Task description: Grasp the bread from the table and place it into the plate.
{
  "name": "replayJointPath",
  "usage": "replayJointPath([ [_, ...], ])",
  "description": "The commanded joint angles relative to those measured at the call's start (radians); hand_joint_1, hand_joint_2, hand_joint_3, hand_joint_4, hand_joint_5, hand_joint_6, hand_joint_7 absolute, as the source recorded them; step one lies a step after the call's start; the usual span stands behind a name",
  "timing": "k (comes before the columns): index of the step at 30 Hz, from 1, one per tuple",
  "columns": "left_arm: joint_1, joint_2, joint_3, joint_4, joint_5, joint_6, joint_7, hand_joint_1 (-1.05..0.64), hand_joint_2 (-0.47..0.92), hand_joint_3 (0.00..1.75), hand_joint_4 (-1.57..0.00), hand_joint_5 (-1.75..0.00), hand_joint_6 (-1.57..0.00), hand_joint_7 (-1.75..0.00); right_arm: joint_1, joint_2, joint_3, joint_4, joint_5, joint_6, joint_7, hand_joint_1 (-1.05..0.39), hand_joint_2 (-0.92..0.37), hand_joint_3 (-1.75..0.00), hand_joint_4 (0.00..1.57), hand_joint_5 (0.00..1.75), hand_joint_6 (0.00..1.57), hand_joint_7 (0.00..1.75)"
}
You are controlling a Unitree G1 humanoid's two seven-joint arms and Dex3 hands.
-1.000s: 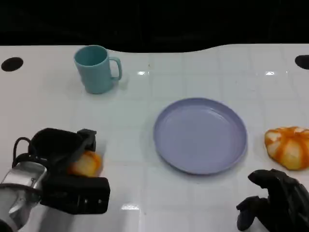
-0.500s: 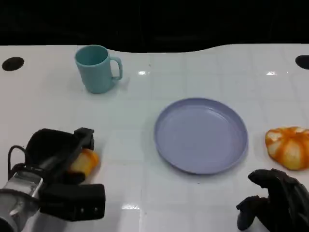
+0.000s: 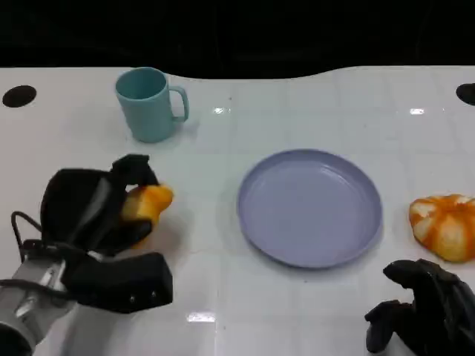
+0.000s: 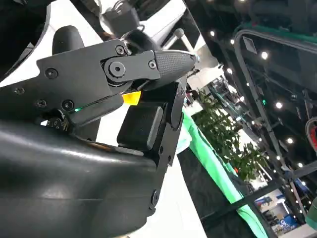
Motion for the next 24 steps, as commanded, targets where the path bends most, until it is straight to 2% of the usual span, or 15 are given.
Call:
replayJointPath([
  [1,-0.025,-0.016,0.023,-0.078,-0.025,0.017,-0.052,-0.74,0.77,1.75,-1.57,-1.75,-1.57,-1.75,-0.003,-0.012,-0.008,0.008,0.010,-0.003,0.008,-0.58,-0.92,-0.30,1.57,0.61,1.57,0.22],
  [3,-0.034,-0.028,0.022,-0.092,-0.022,0.016,-0.053,-0.76,0.73,1.75,-1.57,-1.75,-1.49,-1.75,-0.003,-0.011,-0.011,0.014,0.013,-0.008,0.012,-0.58,-0.92,-0.30,1.57,0.59,1.57,0.21],
  [11,-0.123,-0.117,-0.009,-0.031,0.005,-0.055,0.006,-0.80,0.72,1.73,-1.57,-1.75,-1.34,-1.75,-0.017,-0.018,-0.020,0.042,0.019,-0.008,0.039,-0.56,-0.92,-0.32,1.57,0.57,1.57,0.19],
  [15,-0.151,-0.142,-0.021,0.011,0.014,-0.068,0.021,-0.83,0.70,1.67,-1.57,-1.75,-1.33,-1.75,-0.018,-0.019,-0.022,0.045,0.019,-0.006,0.042,-0.56,-0.92,-0.32,1.57,0.56,1.57,0.19],
  [19,-0.209,-0.232,-0.056,0.091,0.015,-0.095,0.038,-0.85,0.69,1.60,-1.57,-1.75,-1.25,-1.75,-0.015,-0.016,-0.023,0.048,0.017,-0.010,0.047,-0.57,-0.92,-0.31,1.57,0.55,1.57,0.19],
  [21,-0.230,-0.255,-0.068,0.118,0.017,-0.099,0.037,-0.85,0.68,1.58,-1.57,-1.75,-1.22,-1.75,-0.013,-0.015,-0.021,0.044,0.014,-0.009,0.044,-0.57,-0.92,-0.32,1.57,0.55,1.57,0.19],
  [24,-0.271,-0.300,-0.088,0.173,0.020,-0.109,0.046,-0.86,0.74,1.48,-1.54,-1.75,-1.16,-1.75,-0.006,-0.012,-0.019,0.031,0.005,-0.012,0.029,-0.59,-0.92,-0.30,1.57,0.57,1.57,0.20],
])
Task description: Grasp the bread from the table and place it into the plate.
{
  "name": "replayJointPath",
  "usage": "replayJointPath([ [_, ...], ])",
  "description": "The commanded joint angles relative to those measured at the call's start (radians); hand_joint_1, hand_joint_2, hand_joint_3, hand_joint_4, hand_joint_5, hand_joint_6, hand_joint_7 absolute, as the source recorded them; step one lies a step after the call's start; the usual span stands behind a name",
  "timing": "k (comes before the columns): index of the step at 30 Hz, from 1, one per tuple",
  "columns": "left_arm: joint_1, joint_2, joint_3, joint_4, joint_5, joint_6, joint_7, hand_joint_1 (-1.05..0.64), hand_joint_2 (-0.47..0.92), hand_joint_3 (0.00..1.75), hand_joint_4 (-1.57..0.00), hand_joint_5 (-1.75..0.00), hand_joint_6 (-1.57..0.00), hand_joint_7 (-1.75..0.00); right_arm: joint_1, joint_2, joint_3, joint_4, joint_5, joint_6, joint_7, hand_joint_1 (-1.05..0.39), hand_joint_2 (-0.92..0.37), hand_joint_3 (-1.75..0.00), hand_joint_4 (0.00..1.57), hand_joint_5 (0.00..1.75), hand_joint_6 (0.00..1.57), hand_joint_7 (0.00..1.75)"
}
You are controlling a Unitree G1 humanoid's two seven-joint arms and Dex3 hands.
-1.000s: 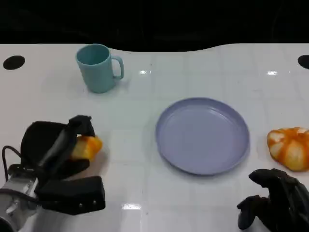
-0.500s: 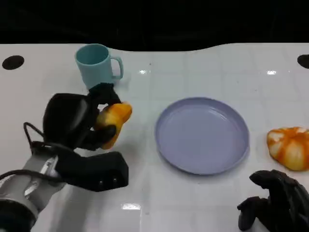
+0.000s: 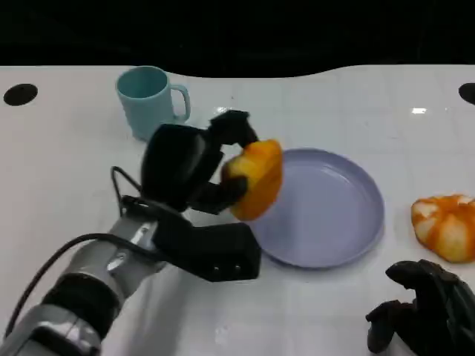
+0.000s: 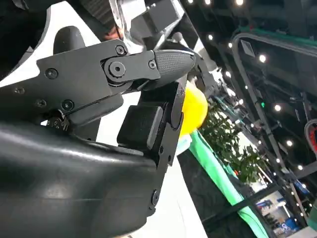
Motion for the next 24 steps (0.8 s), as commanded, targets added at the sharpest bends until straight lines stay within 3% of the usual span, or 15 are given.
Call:
replayJointPath([
  [1,-0.072,-0.050,-0.023,0.071,0.008,-0.014,0.024,-0.87,0.76,1.47,-1.54,-1.75,-1.16,-1.75,0.014,-0.007,-0.004,-0.014,-0.003,-0.010,-0.018,-0.58,-0.92,-0.29,1.57,0.58,1.57,0.21],
  [10,-0.170,-0.141,-0.075,0.202,0.039,0.045,0.033,-0.86,0.74,1.49,-1.55,-1.75,-1.20,-1.75,0.006,-0.007,-0.004,-0.001,0.001,-0.026,-0.009,-0.57,-0.92,-0.32,1.57,0.59,1.57,0.22],
  [14,-0.208,-0.165,-0.096,0.242,0.037,0.092,-0.049,-0.84,0.73,1.45,-1.50,-1.75,-1.15,-1.75,0.009,-0.006,-0.003,-0.001,0.002,-0.023,-0.010,-0.58,-0.92,-0.31,1.57,0.57,1.57,0.20],
  [15,-0.215,-0.168,-0.102,0.247,0.038,0.101,-0.068,-0.83,0.73,1.43,-1.42,-1.75,-1.03,-1.75,0.009,-0.007,-0.002,-0.002,0.000,-0.026,-0.010,-0.58,-0.92,-0.30,1.57,0.57,1.57,0.20],
  [16,-0.222,-0.169,-0.109,0.250,0.040,0.110,-0.088,-0.83,0.72,1.39,-1.22,-1.75,-0.85,-1.74,0.009,-0.007,-0.001,0.000,-0.001,-0.028,-0.007,-0.57,-0.92,-0.32,1.57,0.57,1.57,0.20],
  [19,-0.237,-0.169,-0.128,0.251,0.043,0.133,-0.145,-0.83,0.65,1.33,-0.95,-1.75,-0.63,-1.69,0.007,-0.008,-0.002,0.005,-0.001,-0.030,-0.003,-0.57,-0.92,-0.33,1.57,0.56,1.57,0.18],
  [20,-0.240,-0.168,-0.133,0.250,0.043,0.141,-0.163,-0.85,0.62,1.25,-0.79,-1.75,-0.39,-1.60,0.007,-0.008,-0.002,0.003,-0.001,-0.028,-0.006,-0.58,-0.92,-0.33,1.57,0.57,1.57,0.19],
  [22,-0.251,-0.166,-0.155,0.245,0.058,0.174,-0.208,-0.86,0.61,1.21,-0.71,-1.75,-0.27,-1.56,0.008,-0.006,-0.002,0.000,0.002,-0.022,-0.012,-0.58,-0.92,-0.32,1.57,0.57,1.57,0.20],
  [23,-0.260,-0.163,-0.172,0.242,0.072,0.200,-0.244,-0.91,0.73,1.02,-0.29,-1.73,-0.11,-1.38,0.007,-0.005,-0.002,0.001,0.005,-0.019,-0.010,-0.57,-0.92,-0.31,1.57,0.57,1.57,0.20],
  [24,-0.267,-0.160,-0.187,0.237,0.084,0.222,-0.278,-0.95,0.82,0.85,-0.15,-1.62,-0.06,-1.18,0.008,-0.004,-0.001,0.000,0.004,-0.018,-0.012,-0.57,-0.92,-0.31,1.57,0.57,1.57,0.20],
])
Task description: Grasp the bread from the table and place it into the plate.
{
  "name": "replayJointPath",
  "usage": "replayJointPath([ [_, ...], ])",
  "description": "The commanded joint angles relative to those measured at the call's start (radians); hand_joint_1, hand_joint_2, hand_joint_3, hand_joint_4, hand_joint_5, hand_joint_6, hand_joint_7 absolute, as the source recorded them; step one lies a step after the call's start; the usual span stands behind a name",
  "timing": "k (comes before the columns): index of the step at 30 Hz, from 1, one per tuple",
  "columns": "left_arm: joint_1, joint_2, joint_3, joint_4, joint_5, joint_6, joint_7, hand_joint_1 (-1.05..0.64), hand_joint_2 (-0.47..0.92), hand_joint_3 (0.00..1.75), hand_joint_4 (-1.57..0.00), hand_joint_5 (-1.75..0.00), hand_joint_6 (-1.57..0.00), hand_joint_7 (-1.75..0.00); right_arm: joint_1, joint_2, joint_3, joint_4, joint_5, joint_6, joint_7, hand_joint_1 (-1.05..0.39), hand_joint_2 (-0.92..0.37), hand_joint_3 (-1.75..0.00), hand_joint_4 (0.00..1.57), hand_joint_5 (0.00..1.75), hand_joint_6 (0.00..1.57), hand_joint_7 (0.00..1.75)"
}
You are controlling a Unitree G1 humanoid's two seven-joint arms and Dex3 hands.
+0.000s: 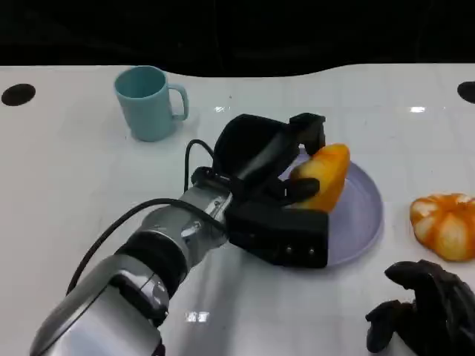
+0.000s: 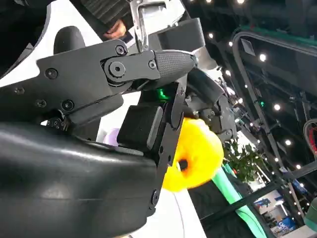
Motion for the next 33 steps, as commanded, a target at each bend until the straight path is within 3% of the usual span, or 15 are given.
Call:
replayJointPath([
  [1,-0.047,0.018,-0.058,-0.015,0.050,0.090,-0.135,-1.00,0.88,0.70,-0.06,-1.38,-0.02,-0.91,0.005,-0.007,-0.005,0.000,0.008,0.003,-0.007,-0.58,-0.92,-0.30,1.57,0.57,1.57,0.20],
  [3,-0.047,0.022,-0.073,-0.029,0.060,0.117,-0.161,-1.04,0.91,0.64,-0.02,-1.11,-0.01,-0.59,0.006,-0.009,-0.004,-0.003,0.007,0.003,-0.007,-0.58,-0.92,-0.30,1.57,0.57,1.57,0.20],
  [5,-0.046,0.026,-0.087,-0.043,0.073,0.145,-0.181,-1.05,0.92,0.63,0.00,-0.69,0.00,-0.21,0.006,-0.009,-0.004,-0.004,0.009,0.004,-0.004,-0.58,-0.92,-0.30,1.57,0.57,1.57,0.20],
  [6,-0.045,0.027,-0.091,-0.049,0.076,0.154,-0.188,-1.05,0.92,0.64,0.00,-0.50,0.00,-0.11,0.006,-0.009,-0.004,-0.005,0.010,0.006,-0.004,-0.58,-0.92,-0.30,1.57,0.57,1.57,0.20],
  [7,-0.046,0.029,-0.098,-0.059,0.084,0.173,-0.211,-1.05,0.92,0.64,0.00,-0.40,0.00,-0.05,0.005,-0.011,-0.004,-0.001,0.010,0.003,0.002,-0.57,-0.92,-0.30,1.57,0.57,1.57,0.20],
  [8,-0.045,0.034,-0.106,-0.073,0.089,0.193,-0.242,-1.05,0.92,0.68,0.00,-0.17,0.00,-0.02,0.004,-0.011,-0.005,0.002,0.011,0.002,0.005,-0.57,-0.92,-0.31,1.57,0.57,1.57,0.19],
  [10,-0.041,0.044,-0.114,-0.102,0.093,0.222,-0.292,-1.05,0.92,0.71,0.00,-0.04,0.00,0.00,0.003,-0.012,-0.004,0.003,0.013,0.005,0.007,-0.57,-0.92,-0.32,1.57,0.56,1.57,0.19],
  [22,0.089,0.193,-0.060,-0.373,0.020,0.180,-0.453,-1.05,0.92,0.70,0.00,0.00,0.00,0.00,-0.003,-0.012,-0.005,0.009,0.008,-0.003,0.003,-0.58,-0.92,-0.32,1.57,0.56,1.57,0.20],
  [33,0.111,0.206,-0.048,-0.420,0.021,0.186,-0.482,-1.05,0.92,0.69,0.00,0.00,0.00,0.00,-0.003,-0.012,-0.005,0.010,0.008,-0.003,0.003,-0.58,-0.92,-0.32,1.57,0.57,1.57,0.19],
])
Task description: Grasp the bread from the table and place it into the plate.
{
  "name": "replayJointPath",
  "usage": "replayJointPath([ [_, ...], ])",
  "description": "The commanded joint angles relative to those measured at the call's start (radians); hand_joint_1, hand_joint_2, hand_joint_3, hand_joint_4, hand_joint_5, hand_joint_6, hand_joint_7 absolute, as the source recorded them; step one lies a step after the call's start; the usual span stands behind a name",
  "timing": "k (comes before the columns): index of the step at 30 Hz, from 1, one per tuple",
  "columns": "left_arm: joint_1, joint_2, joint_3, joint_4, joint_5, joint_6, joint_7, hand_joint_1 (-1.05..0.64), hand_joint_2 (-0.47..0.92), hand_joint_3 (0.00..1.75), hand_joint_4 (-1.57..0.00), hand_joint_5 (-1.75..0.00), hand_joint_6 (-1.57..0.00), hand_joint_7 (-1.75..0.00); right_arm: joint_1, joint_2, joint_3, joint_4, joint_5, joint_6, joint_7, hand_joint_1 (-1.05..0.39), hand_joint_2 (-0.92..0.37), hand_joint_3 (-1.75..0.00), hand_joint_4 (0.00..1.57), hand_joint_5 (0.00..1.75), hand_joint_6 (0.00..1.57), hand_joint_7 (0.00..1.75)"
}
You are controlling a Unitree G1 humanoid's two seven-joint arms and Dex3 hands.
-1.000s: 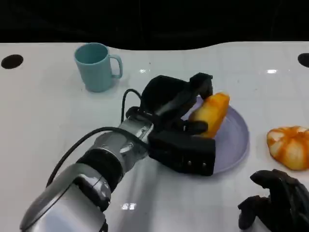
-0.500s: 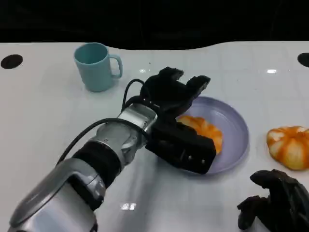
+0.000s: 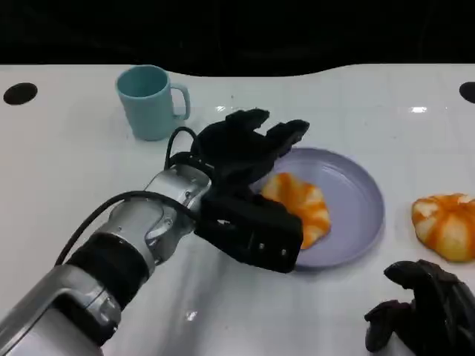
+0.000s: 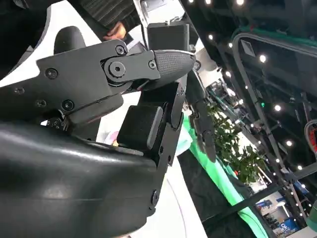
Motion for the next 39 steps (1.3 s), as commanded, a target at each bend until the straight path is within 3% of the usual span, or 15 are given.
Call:
replayJointPath([
  [1,0.008,0.012,0.007,-0.012,-0.002,0.004,-0.017,-1.05,0.92,0.69,0.00,0.00,0.00,0.00,0.001,-0.012,-0.008,0.003,0.005,-0.006,0.002,-0.58,-0.92,-0.32,1.57,0.57,1.57,0.19],
  [5,0.008,0.012,0.008,-0.013,-0.002,0.004,-0.017,-1.05,0.92,0.69,0.00,0.00,0.00,0.00,0.001,-0.012,-0.008,0.003,0.005,-0.006,0.002,-0.58,-0.92,-0.32,1.57,0.57,1.57,0.19],
  [7,0.151,0.091,0.139,-0.097,-0.200,-0.186,-0.015,-1.05,0.92,0.65,-0.08,-0.05,-0.02,-0.01,0.004,-0.009,-0.009,0.000,0.010,-0.008,0.005,-0.57,-0.92,-0.32,1.57,0.56,1.57,0.19],
  [8,0.284,0.082,0.260,-0.137,-0.467,-0.312,-0.114,-1.05,0.92,0.63,-0.10,-0.07,-0.02,-0.01,0.006,-0.012,-0.009,-0.004,0.010,-0.005,0.005,-0.56,-0.92,-0.33,1.57,0.56,1.57,0.19],
  [9,0.401,0.066,0.353,-0.171,-0.695,-0.397,-0.213,-1.02,0.92,0.44,-0.58,-0.62,-0.47,-0.48,0.007,-0.015,-0.009,-0.005,0.010,-0.004,0.007,-0.57,-0.92,-0.33,1.57,0.56,1.57,0.19],
  [10,0.467,0.048,0.404,-0.186,-0.837,-0.437,-0.285,-1.01,0.92,0.36,-0.70,-0.97,-0.58,-0.79,0.007,-0.018,-0.010,-0.005,0.009,-0.003,0.008,-0.57,-0.92,-0.33,1.57,0.56,1.57,0.18],
  [12,0.536,0.038,0.444,-0.210,-0.952,-0.468,-0.339,-1.03,0.92,0.31,-0.76,-1.32,-0.67,-1.13,0.010,-0.018,-0.009,-0.012,0.008,0.000,0.003,-0.57,-0.92,-0.33,1.57,0.56,1.57,0.19],
  [14,0.569,0.022,0.470,-0.227,-1.037,-0.470,-0.400,-1.03,0.92,0.30,-0.77,-1.43,-0.72,-1.25,0.009,-0.019,-0.009,-0.011,0.014,0.007,0.007,-0.56,-0.92,-0.33,1.57,0.56,1.57,0.18],
  [16,0.592,0.002,0.499,-0.249,-1.133,-0.435,-0.480,-1.03,0.92,0.29,-0.77,-1.47,-0.74,-1.28,0.008,-0.019,-0.009,-0.009,0.018,0.010,0.010,-0.56,-0.92,-0.33,1.57,0.55,1.57,0.17],
  [19,0.636,-0.032,0.552,-0.313,-1.317,-0.292,-0.623,-1.05,0.92,0.15,-1.00,-1.31,-1.06,-0.95,0.013,-0.015,-0.006,-0.020,0.010,0.005,-0.005,-0.57,-0.92,-0.31,1.57,0.56,1.57,0.19],
  [23,0.677,-0.061,0.599,-0.365,-1.432,-0.159,-0.715,-1.05,0.92,0.07,-1.10,-1.23,-1.18,-0.80,0.014,-0.015,-0.006,-0.021,0.008,0.000,-0.003,-0.58,-0.92,-0.29,1.57,0.58,1.57,0.20],
  [24,0.697,-0.074,0.612,-0.390,-1.475,-0.099,-0.736,-1.05,0.88,0.04,-1.25,-1.14,-1.33,-0.69,0.013,-0.016,-0.006,-0.018,0.009,-0.002,0.003,-0.58,-0.92,-0.30,1.57,0.57,1.57,0.19],
  [28,0.739,-0.104,0.667,-0.426,-1.574,0.079,-0.792,-1.05,0.83,0.00,-1.47,-0.99,-1.54,-0.45,0.021,-0.016,-0.004,-0.035,0.005,0.004,-0.012,-0.59,-0.92,-0.30,1.57,0.58,1.57,0.20],
  [33,0.779,-0.125,0.717,-0.452,-1.593,0.214,-0.788,-1.05,0.78,0.00,-1.54,-0.99,-1.57,-0.57,0.031,-0.016,0.000,-0.055,0.006,0.011,-0.023,-0.59,-0.92,-0.30,1.57,0.60,1.57,0.21],
  [39,0.784,-0.143,0.770,-0.422,-1.603,0.305,-0.841,-1.05,0.73,0.00,-1.54,-0.97,-1.57,-0.53,0.038,-0.017,0.002,-0.069,0.007,0.024,-0.036,-0.58,-0.92,-0.30,1.57,0.61,1.57,0.23],
])
